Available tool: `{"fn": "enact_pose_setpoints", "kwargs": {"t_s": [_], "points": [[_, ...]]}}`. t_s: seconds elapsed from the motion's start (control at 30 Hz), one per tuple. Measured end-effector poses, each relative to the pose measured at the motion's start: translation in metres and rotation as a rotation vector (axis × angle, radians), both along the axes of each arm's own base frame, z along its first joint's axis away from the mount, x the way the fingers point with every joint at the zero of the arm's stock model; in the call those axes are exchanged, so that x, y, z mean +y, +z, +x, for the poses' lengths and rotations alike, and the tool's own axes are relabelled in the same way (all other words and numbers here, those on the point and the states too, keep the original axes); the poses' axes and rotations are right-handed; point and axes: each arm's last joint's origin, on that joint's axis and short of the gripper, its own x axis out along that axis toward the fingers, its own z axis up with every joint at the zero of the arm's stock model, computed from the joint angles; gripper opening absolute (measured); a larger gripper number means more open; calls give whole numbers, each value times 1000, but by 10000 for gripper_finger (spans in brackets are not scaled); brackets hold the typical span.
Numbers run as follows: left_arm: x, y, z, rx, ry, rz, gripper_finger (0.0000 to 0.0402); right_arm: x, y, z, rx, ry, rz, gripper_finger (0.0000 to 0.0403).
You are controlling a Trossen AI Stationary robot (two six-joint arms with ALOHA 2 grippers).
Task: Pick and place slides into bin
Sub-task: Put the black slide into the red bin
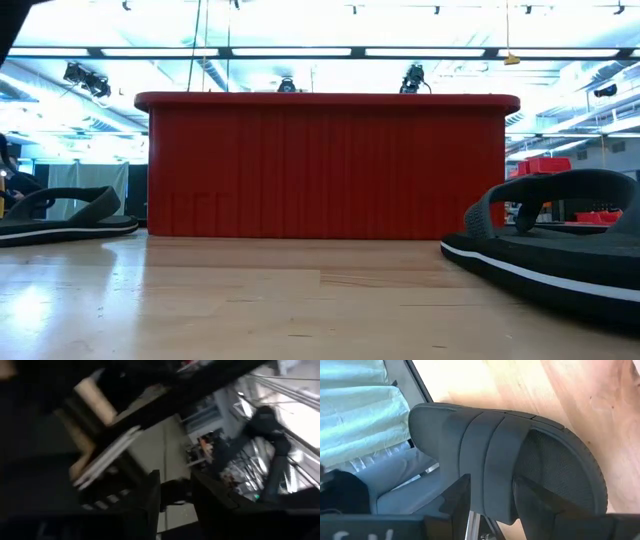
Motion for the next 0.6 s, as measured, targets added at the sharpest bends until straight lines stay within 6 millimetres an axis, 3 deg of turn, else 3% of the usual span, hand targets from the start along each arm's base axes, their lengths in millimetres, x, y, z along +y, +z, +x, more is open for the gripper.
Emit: {"fn": "enact_pose_setpoints", "kwargs": {"t_s": [0.1,0.23,0.6], "points": [[0,-35,6,70,14,-43,103,0,0,0,-11,13,-6,153],[6,-59,12,112,32,-35,92,0,0,0,-17,18,-9,153],[38,-69,26,143,36,401,86,1,1,1,-28,23,-4,153]]}}
